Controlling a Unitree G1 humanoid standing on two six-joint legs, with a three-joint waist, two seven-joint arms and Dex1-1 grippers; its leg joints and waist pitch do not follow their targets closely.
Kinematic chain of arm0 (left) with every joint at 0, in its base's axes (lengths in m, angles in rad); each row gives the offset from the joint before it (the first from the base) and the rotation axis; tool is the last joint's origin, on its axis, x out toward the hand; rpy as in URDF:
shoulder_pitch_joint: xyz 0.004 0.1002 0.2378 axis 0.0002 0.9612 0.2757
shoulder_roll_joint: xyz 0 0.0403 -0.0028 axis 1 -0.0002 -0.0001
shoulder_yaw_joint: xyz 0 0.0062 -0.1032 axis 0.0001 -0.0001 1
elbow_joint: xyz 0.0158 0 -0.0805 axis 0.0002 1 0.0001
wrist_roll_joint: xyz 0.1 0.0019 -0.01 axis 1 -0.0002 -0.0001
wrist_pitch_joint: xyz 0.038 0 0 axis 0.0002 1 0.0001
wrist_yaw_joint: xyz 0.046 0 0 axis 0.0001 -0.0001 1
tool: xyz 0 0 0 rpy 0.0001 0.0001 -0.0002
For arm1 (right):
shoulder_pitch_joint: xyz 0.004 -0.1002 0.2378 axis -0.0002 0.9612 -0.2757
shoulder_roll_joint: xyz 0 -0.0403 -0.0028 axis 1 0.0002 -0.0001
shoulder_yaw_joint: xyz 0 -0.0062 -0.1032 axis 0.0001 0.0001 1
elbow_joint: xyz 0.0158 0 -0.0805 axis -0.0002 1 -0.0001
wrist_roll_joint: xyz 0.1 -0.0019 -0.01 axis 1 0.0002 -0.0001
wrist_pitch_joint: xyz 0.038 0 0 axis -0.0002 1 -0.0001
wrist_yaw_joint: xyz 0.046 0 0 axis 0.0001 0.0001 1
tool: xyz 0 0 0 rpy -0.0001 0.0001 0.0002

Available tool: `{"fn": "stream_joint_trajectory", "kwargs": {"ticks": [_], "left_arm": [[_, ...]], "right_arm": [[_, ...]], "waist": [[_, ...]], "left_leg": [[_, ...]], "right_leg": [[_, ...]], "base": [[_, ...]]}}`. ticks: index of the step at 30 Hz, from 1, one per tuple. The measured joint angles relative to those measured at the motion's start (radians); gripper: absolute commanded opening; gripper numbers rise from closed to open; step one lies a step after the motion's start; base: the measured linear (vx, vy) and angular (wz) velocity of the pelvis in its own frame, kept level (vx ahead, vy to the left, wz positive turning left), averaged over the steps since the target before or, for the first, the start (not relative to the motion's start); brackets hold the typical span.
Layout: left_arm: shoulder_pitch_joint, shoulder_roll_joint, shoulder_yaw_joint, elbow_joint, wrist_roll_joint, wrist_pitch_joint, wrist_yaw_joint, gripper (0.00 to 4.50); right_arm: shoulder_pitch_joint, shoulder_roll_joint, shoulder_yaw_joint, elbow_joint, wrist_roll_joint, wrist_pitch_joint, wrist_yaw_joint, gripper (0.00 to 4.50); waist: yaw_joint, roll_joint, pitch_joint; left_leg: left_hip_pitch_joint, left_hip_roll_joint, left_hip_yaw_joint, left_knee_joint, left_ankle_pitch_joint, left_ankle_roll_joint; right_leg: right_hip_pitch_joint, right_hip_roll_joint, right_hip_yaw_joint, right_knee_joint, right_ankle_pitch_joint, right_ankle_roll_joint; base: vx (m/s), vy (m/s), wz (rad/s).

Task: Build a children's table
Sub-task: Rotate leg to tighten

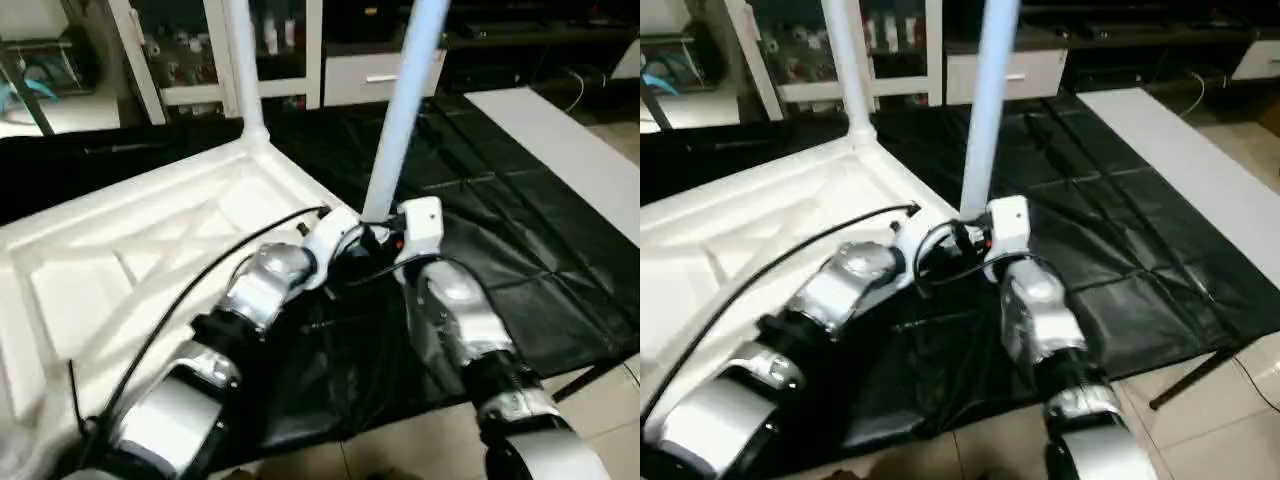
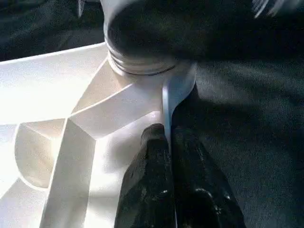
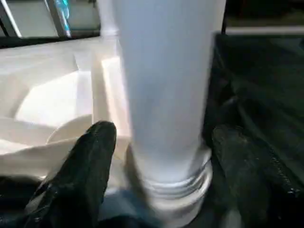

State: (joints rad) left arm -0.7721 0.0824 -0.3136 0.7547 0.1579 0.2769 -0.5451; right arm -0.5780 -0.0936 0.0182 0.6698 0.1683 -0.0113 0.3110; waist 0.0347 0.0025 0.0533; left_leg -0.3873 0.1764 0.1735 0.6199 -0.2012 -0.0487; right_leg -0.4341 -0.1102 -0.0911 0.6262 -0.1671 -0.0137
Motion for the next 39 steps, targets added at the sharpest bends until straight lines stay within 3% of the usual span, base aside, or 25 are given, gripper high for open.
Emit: {"fn": "stream_joint_trajectory", "kwargs": {"ticks": [3,6,10,17,28,39], "left_arm": [[0.014,0.026,-0.020,-0.023,0.001,-0.021,-0.070,0.00],[0.045,0.101,-0.070,-0.089,-0.009,-0.069,-0.230,0.00],[0.073,0.150,-0.095,-0.127,-0.026,-0.128,-0.374,0.00],[0.140,0.256,-0.141,-0.256,-0.091,-0.145,-0.624,0.00],[0.153,0.299,-0.174,-0.312,-0.096,-0.136,-0.735,0.00],[0.171,0.315,-0.174,-0.350,-0.096,-0.123,-0.743,0.00]], "right_arm": [[0.033,-0.042,-0.007,-0.103,0.048,0.033,0.081,3.91],[0.082,-0.143,-0.001,-0.220,0.101,0.098,0.242,4.16],[0.110,-0.198,0.017,-0.277,0.116,0.128,0.368,4.44],[0.214,-0.391,0.143,-0.386,0.120,0.161,0.689,4.44],[0.229,-0.420,0.237,-0.413,0.090,0.159,0.840,4.44],[0.215,-0.428,0.267,-0.378,0.055,0.137,0.897,3.48]], "waist": [[0.003,0.000,0.000],[0.012,0.001,0.000],[0.016,0.001,0.000],[0.029,-0.001,0.000],[0.026,-0.008,0.000],[0.023,-0.013,-0.001]], "left_leg": [[0.000,0.000,0.000,0.000,0.000,-0.001],[0.001,0.000,0.000,-0.002,0.000,0.001],[0.004,0.001,0.001,-0.004,-0.002,-0.003],[0.005,0.001,0.004,-0.004,-0.003,-0.001],[0.005,0.002,0.008,-0.004,-0.002,0.000],[0.007,0.001,0.011,-0.004,-0.001,0.001]], "right_leg": [[0.003,0.000,0.000,-0.003,0.000,0.000],[0.007,0.000,0.000,-0.006,0.000,0.000],[0.016,0.001,0.000,-0.014,0.000,0.000],[0.022,-0.001,0.002,-0.018,-0.001,0.000],[0.026,-0.001,0.009,-0.017,-0.002,0.004],[0.026,0.001,0.016,-0.017,-0.003,0.005]], "base": [[0.000,0.000,0.00],[0.000,0.000,0.00],[0.000,0.000,0.00],[0.000,0.000,0.00],[0.000,0.000,0.00],[0.000,0.000,0.00]]}}
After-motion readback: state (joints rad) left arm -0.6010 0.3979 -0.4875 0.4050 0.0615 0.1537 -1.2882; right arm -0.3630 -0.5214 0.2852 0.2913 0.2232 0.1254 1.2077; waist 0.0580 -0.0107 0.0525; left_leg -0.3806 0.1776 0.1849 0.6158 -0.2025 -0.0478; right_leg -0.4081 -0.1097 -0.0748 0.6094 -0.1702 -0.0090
